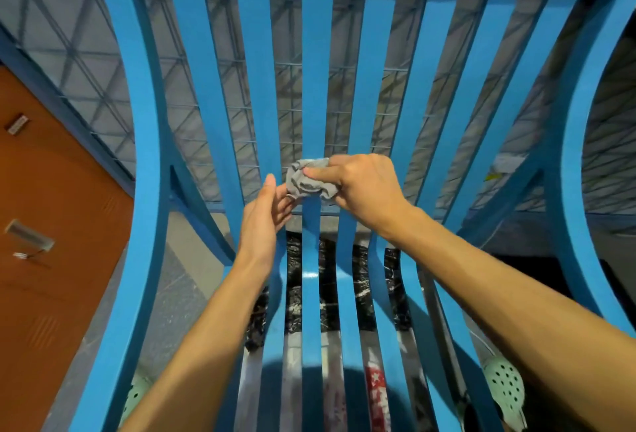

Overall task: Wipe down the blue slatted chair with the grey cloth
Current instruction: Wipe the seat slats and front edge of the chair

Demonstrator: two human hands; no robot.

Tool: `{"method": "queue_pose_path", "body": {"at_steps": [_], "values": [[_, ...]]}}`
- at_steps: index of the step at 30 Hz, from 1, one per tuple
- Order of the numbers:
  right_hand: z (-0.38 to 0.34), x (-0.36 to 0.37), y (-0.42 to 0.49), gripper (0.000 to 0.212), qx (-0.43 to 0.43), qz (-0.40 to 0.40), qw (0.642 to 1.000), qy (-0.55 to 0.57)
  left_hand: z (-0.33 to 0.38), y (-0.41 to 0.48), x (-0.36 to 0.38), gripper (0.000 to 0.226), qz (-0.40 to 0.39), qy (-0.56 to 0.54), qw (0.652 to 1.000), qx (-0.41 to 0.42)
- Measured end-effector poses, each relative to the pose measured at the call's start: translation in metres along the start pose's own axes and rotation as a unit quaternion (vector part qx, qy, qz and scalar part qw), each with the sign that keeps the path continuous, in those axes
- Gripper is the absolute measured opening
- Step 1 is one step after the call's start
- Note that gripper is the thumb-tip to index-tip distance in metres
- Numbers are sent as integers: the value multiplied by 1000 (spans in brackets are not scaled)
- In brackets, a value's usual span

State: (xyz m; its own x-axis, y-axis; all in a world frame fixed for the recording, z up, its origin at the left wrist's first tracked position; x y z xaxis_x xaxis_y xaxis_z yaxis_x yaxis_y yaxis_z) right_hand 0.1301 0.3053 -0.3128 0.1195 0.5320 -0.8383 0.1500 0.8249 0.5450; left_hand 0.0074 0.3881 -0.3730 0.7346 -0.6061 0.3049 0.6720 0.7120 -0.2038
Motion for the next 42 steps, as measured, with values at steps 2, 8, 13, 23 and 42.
{"method": "queue_pose_path", "body": {"at_steps": [2, 8, 13, 23, 42], "values": [[5, -28, 27, 33, 5, 44, 999, 3, -2, -1, -1, 54, -2, 0, 1000, -6], [26, -71, 78, 25, 87, 160, 982, 49, -7, -1, -5, 55, -4, -32, 999, -18], [2, 3, 5, 34, 71, 41, 995, 64, -12, 3, -15, 57, 15, -39, 999, -30], [-25, 89, -82, 59, 111, -144, 983, 1, -30, -16, -27, 49, 27, -1, 998, -57], [-101, 69, -189, 8, 332, -404, 849, 77, -103, -157, -38, 23, 30, 167, 975, -141]]}}
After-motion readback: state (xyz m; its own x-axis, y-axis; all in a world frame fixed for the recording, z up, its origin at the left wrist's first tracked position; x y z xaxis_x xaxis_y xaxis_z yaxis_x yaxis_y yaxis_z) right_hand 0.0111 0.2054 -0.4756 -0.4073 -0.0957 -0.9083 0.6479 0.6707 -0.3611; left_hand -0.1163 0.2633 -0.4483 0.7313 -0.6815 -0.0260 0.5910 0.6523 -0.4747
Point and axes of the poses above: each hand's wrist, its own y-axis towards the middle knuckle, its own x-axis out of the palm, z = x × y, the point moved 5 cm from there along y, towards the middle knuckle, and after that the axes turned 7 degrees about -y, right-handed, at the moved point
